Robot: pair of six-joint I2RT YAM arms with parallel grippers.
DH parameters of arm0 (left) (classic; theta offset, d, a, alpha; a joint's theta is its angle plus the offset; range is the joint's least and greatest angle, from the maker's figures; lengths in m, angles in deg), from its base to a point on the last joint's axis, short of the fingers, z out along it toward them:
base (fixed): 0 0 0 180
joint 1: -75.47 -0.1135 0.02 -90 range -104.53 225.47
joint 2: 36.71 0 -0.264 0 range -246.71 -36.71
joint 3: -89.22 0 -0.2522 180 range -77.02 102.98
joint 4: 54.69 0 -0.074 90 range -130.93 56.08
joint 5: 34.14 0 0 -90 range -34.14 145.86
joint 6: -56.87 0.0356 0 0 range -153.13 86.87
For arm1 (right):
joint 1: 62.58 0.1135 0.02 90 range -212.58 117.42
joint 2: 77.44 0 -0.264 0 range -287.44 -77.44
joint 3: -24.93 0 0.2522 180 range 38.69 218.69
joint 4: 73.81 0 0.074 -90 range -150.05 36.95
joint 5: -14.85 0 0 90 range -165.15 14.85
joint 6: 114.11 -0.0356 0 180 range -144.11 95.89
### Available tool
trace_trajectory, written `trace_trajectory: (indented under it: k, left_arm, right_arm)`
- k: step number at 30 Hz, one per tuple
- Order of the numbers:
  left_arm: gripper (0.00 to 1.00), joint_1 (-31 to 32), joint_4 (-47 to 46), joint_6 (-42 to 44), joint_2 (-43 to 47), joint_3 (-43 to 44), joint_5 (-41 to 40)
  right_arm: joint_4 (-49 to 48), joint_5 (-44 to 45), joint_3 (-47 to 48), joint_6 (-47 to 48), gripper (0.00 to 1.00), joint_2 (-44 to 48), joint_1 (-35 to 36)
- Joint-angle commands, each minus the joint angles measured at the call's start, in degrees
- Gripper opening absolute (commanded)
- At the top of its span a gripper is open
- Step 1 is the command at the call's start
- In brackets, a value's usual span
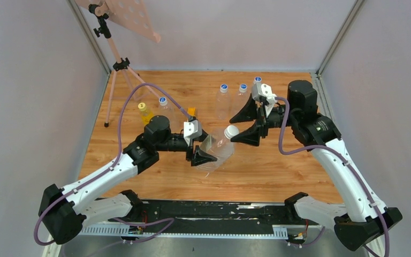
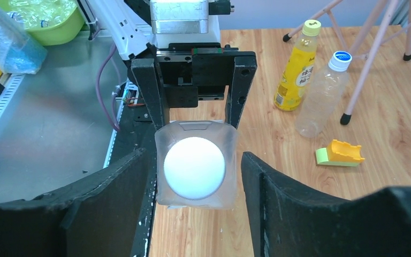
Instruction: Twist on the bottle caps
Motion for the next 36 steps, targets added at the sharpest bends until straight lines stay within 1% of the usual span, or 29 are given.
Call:
trace_trajectory:
  k: [1,3,6,9,11,14,18,20,21,22,23,24,25,26,27,28,29,30,31,32,34,36]
  left_arm:
    - [0.00,-0.3,-1.7,1.2,0.1,3.1,1.3]
    - [0.00,-0.3,-1.6,1.2,0.2,3.2,1.3]
    - [0.00,-0.3,-1.3,1.3,0.4,3.5,0.7]
    - [0.00,-0.3,-1.2,1.2,0.6,3.5,-0.6]
    - [0.00,-0.3,-1.1,0.7,0.8,3.5,-3.0]
    - [0.00,-0.3,-0.9,-0.1,1.2,3.8,-9.1]
    - [0.00,-0.1,-2.5,-2.0,1.6,3.8,-16.5]
    - [0.00,1.1,-3.5,-1.4,2.0,3.7,-22.2]
    - [0.00,2.8,-3.7,-0.2,2.2,3.3,-27.4]
    - [0.00,4.0,-4.6,2.7,2.5,3.0,-30.1]
    - [0.00,6.8,-5.3,6.2,2.6,2.2,-36.1]
    - [0.00,8.1,-7.7,7.7,2.5,1.6,-39.3]
    - [0.00,10.7,-9.2,10.7,2.3,0.7,-45.8]
    - [0.00,11.9,-11.7,12.2,1.6,0.3,-48.7]
    - [0.00,14.1,-12.7,15.3,1.0,0.0,-54.0]
    - [0.00,15.2,-14.6,17.0,-0.6,0.0,-56.7]
    - [0.00,17.3,-15.7,20.5,-1.5,0.2,-61.0]
    - [0.00,18.5,-18.4,22.3,-3.5,0.2,-63.1]
    - [0.00,20.7,-19.9,25.6,-4.5,0.1,-66.6]
    - [0.00,21.8,-23.5,27.0,-6.4,0.0,-68.2]
    - [0.00,24.1,-27.3,29.7,-9.0,0.0,-71.5]
    - [0.00,24.9,-27.8,29.5,-10.5,0.5,-72.1]
  right_arm:
    - [-1.9,-3.7,2.4,0.3,0.63,-0.8,-0.3]
    - [-1.9,-3.7,2.5,-0.2,0.61,-1.1,-0.3]
    - [-1.9,-3.7,2.6,-0.8,0.55,-1.6,-0.3]
    - [-1.9,-4.1,2.7,-1.6,0.45,-2.0,-0.3]
    - [-1.9,-3.8,2.8,-2.5,0.35,-2.1,-0.3]
    - [-1.9,-1.5,2.5,-4.9,0.20,-2.2,-0.3]
    - [-2.0,4.4,1.0,-9.7,0.14,-2.3,-0.2]
    - [-2.0,8.6,-0.2,-13.0,0.09,-2.3,-0.1]
    - [-2.0,12.5,-0.9,-15.0,0.08,-2.2,-0.1]
    - [-2.2,16.1,-1.7,-17.9,0.07,-2.2,0.1]
    - [-2.3,20.2,-2.6,-21.3,0.07,-2.2,0.3]
    - [-2.7,24.6,-3.3,-24.8,0.08,-2.3,0.5]
    - [-3.2,28.9,-4.0,-28.8,0.09,-2.4,0.7]
    - [-3.6,33.9,-4.7,-33.4,0.10,-2.6,0.9]
    - [-3.6,38.7,-5.5,-38.9,0.10,-2.8,1.1]
    - [-3.4,42.9,-6.3,-44.5,0.10,-3.0,1.1]
    - [-3.4,45.6,-7.6,-50.0,0.10,-3.0,1.1]
    - [-3.6,47.7,-9.1,-55.7,0.11,-2.6,1.2]
    - [-4.6,49.3,-10.7,-60.0,0.12,-2.3,1.6]
    - [-6.7,50.6,-12.5,-63.3,0.13,-1.9,2.7]
    - [-9.2,53.5,-14.8,-67.4,0.16,-1.0,4.8]
    - [-10.8,56.1,-15.6,-69.1,0.19,0.4,6.4]
